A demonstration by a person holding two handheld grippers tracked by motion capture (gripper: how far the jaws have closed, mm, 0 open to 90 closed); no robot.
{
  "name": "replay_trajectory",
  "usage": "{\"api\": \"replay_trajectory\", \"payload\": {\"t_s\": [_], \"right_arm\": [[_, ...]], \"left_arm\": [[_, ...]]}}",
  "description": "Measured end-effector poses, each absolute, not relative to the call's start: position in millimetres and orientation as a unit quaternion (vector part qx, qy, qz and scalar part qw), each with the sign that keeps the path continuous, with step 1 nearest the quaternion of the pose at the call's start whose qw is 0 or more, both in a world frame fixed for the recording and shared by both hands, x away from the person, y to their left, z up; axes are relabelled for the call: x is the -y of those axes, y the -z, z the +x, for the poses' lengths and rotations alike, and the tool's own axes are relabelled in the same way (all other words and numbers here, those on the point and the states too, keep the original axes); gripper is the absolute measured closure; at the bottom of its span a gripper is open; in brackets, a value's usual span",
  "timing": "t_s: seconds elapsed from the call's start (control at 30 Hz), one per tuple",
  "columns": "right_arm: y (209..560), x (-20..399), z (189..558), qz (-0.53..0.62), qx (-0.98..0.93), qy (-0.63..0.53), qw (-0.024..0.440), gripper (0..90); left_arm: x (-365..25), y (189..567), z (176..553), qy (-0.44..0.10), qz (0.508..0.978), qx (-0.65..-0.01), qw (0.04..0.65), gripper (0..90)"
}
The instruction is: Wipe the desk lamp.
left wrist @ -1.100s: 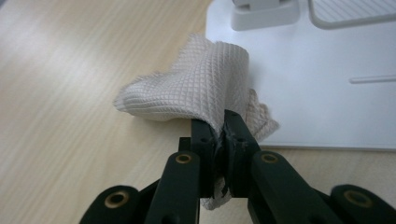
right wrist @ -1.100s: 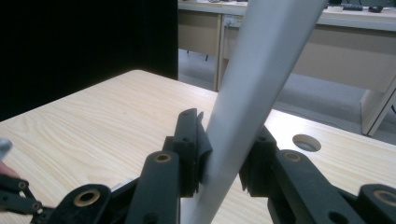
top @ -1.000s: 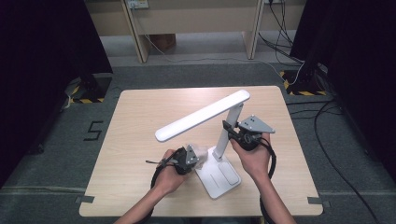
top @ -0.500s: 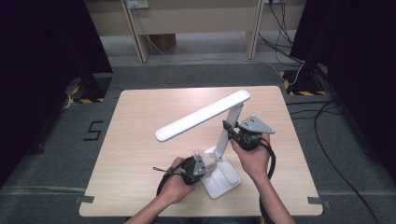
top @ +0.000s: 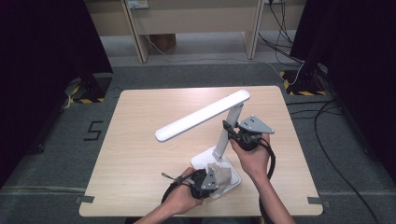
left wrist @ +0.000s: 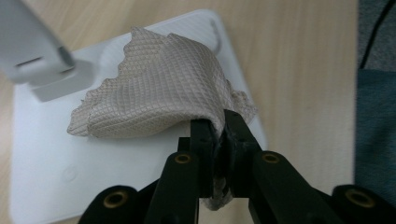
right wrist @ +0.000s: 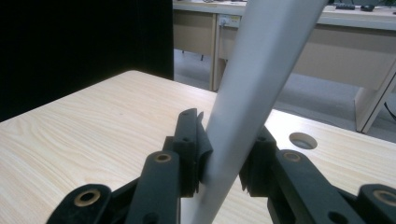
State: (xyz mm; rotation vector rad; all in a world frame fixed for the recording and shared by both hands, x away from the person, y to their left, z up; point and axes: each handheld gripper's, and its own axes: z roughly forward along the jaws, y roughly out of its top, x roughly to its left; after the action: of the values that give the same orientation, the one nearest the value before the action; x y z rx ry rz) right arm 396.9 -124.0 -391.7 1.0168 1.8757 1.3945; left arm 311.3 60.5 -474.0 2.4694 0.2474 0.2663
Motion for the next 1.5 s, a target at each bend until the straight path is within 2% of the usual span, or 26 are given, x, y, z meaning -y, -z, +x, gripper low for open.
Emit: {"api": "replay_trajectory", "payload": {"t_s": [0.27,0.4,0.6,0.7,1.0,1.17,1.5], "right_arm": [[391.7,123.8,396.5,0.383,-0.703,-0.523,0.292,72.2],[391.9,124.1,397.0,0.381,-0.703,-0.524,0.294,72.2],[391.6,124.3,397.0,0.379,-0.704,-0.522,0.295,71.6],[391.1,123.4,396.4,0.377,-0.703,-0.525,0.297,67.1],[388.3,125.1,392.2,0.379,-0.699,-0.533,0.29,50.7],[395.3,127.9,385.9,0.378,-0.704,-0.532,0.282,48.3],[419.8,138.0,378.2,0.384,-0.727,-0.51,0.251,48.1]], "left_arm": [[-43.9,474.2,291.7,-0.06,0.939,-0.054,0.334,82.8],[-44.1,471.5,289.7,-0.05,0.935,-0.06,0.346,82.7],[-59.3,454.9,299.6,-0.069,0.923,-0.093,0.366,83.1],[-73.7,442.1,312.5,-0.101,0.92,-0.11,0.362,83.2],[-135.9,425.2,363.0,-0.197,0.896,-0.214,0.336,83.4],[-171.7,428.8,384.0,-0.244,0.882,-0.266,0.303,83.3],[-220.6,455.7,404.7,-0.297,0.864,-0.333,0.234,82.4]]}}
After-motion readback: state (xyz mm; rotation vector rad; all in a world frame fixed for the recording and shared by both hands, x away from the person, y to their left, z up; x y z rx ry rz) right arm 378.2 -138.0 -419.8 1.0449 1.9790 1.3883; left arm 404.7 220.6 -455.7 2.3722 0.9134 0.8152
